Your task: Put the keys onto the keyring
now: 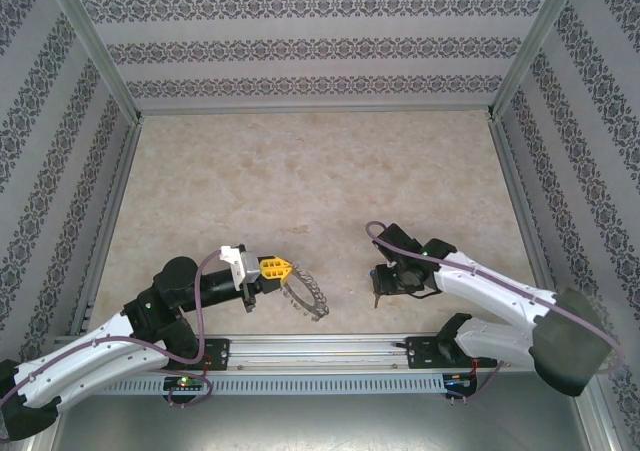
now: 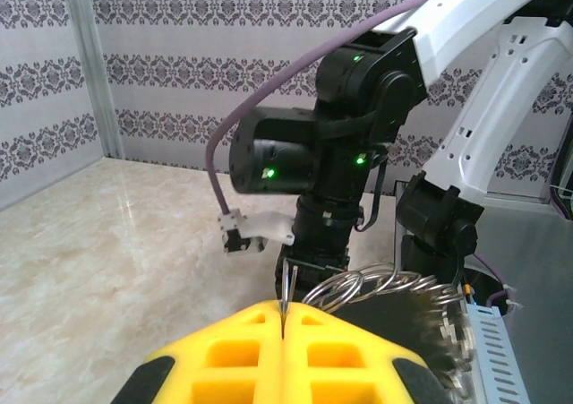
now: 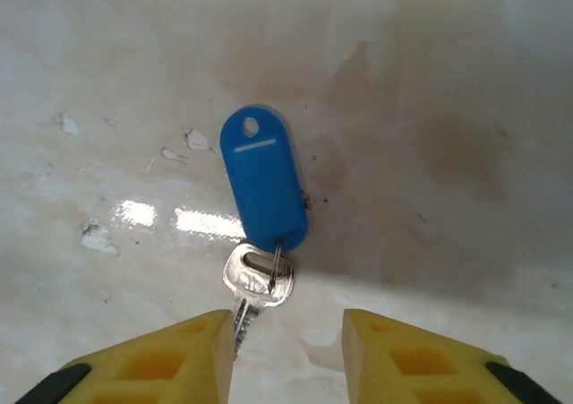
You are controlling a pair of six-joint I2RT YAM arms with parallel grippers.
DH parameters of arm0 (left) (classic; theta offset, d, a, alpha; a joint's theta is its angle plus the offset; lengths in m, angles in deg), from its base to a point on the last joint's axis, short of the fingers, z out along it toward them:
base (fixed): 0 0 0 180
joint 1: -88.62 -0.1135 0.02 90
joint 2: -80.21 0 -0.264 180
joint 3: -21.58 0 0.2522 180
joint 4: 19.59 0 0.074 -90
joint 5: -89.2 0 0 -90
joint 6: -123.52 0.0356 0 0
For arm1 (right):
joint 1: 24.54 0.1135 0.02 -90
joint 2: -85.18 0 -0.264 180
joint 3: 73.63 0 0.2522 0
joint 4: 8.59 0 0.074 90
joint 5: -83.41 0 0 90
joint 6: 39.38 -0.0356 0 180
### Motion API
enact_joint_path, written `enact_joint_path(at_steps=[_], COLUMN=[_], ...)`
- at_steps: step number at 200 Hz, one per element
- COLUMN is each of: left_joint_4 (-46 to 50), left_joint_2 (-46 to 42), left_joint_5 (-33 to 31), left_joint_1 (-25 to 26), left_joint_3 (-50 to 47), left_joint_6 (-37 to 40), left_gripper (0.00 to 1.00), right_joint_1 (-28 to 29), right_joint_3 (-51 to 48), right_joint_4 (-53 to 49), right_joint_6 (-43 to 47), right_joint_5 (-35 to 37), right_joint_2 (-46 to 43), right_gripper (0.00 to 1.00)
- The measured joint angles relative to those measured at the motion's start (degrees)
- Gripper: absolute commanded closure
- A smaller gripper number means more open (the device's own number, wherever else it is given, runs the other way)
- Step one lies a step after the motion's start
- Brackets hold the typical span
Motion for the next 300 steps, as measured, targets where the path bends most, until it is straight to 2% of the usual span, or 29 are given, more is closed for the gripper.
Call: enact_joint_path(at_steps=[61,200,277,300], left_joint_4=[-0.39,-2.1,-2.6,-3.28], left_joint_2=[0.02,0.59,0.81,0.74], left_joint_5=[0.02,0.42,0.87,1.09], left_joint_1=[0.0,0.0,0.0,0.0], left_joint_3=[-0.17,-1.09,-1.2,-1.44], left_joint_6=[0.0,-0.81,-1.51,-2.29], left_gripper=[1.0,1.0,1.0,1.0], right_joint_1=[-2.25,-2.25,-2.25,-2.25], right_joint_3=[0.04,0.13,0.15,0.15], right_joint_4=[2.75,6.36,6.62,6.58], right_joint_6=[1.64,3.61,4.26,4.26], right_joint_5=[-1.29,-2.93,-2.89,-2.86], right_joint_2=[7.45,9.2,8.9,7.26], right_gripper=[0.69,0.77,0.87,0.93])
